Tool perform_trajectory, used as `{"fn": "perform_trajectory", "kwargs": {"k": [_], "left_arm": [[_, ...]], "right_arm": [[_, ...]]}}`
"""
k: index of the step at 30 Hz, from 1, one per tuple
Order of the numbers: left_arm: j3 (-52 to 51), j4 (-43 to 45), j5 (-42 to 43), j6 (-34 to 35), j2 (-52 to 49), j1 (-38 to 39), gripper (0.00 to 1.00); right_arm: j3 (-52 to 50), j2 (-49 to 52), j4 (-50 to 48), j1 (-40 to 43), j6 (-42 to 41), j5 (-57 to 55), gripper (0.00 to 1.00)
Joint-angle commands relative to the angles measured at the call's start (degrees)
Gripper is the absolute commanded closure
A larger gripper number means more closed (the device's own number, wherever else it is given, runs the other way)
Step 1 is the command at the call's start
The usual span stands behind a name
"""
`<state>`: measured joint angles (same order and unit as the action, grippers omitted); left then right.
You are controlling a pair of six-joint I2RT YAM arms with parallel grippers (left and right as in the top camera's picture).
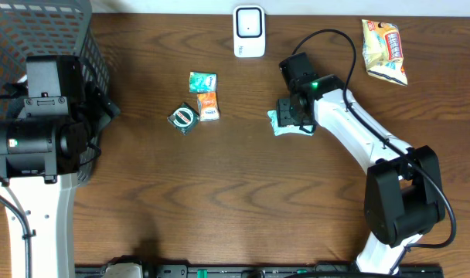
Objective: Scan the item barcode
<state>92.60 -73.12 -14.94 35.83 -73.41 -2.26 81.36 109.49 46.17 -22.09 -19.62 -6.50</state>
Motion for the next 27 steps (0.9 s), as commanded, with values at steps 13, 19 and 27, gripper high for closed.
{"fn": "perform_trajectory", "kwargs": {"k": [13, 19, 27], "left_arm": [[0.31, -0.17, -0.57, 0.26, 0.00, -0.42, 0.02], [0.31, -0.17, -0.57, 0.26, 0.00, -0.42, 0.02], [0.31, -0.17, -0.59, 0.26, 0.00, -0.42, 0.02]], "right_arm": [[-5.44, -0.39, -0.63, 0.52, -11.67, -5.60, 0.67], [-7.63, -0.39, -19.04, 0.85, 0.50, -6.71, 0.62], [-0.42, -3.17, -4.57, 1.53, 0.76, -1.92, 0.88]]}}
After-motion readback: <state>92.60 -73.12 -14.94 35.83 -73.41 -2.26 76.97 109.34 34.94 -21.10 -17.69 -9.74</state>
